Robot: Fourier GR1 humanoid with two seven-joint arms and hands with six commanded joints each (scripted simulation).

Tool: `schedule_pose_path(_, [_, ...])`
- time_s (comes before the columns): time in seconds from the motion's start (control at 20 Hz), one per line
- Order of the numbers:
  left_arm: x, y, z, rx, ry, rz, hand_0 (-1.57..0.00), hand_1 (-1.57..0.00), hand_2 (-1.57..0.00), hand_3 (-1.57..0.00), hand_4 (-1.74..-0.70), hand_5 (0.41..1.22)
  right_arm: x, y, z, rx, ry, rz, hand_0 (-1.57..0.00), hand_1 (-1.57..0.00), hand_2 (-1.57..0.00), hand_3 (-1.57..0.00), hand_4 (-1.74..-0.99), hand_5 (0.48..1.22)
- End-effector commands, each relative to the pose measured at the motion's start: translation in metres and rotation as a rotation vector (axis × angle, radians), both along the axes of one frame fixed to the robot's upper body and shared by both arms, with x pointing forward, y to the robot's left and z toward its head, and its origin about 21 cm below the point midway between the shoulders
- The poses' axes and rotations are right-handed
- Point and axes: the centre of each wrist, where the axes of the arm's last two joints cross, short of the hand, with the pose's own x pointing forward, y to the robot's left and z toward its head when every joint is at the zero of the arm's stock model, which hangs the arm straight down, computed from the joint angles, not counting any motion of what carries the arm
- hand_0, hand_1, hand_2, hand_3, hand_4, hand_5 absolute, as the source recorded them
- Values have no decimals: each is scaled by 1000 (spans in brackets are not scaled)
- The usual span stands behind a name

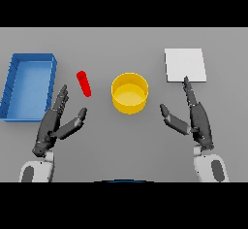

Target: Pick up the red beaker and tilt it to pour out 1 green nut into yellow bowl. Pick up the yellow bowl and place it on the metallic measuring scale.

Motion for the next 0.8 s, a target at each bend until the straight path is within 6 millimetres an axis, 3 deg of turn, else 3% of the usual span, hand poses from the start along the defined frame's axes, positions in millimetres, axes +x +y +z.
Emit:
schedule_pose_path(0.0, [4,4,-2,1,-3,3,1,1,1,1,-1136,648,-1,-1,0,8,-13,14,1,1,1,1,-1163,624])
schedule_pose_path(0.4, [62,4,-26,27,48,-12,1,1,1,1,-1176,640,1,-4,-2,56,10,26,1,1,1,1,-1225,627])
schedule_pose_path(0.75, [101,-9,-27,60,33,-45,1,1,1,1,-1201,654,-2,-4,-2,66,15,31,1,1,1,1,-1229,628])
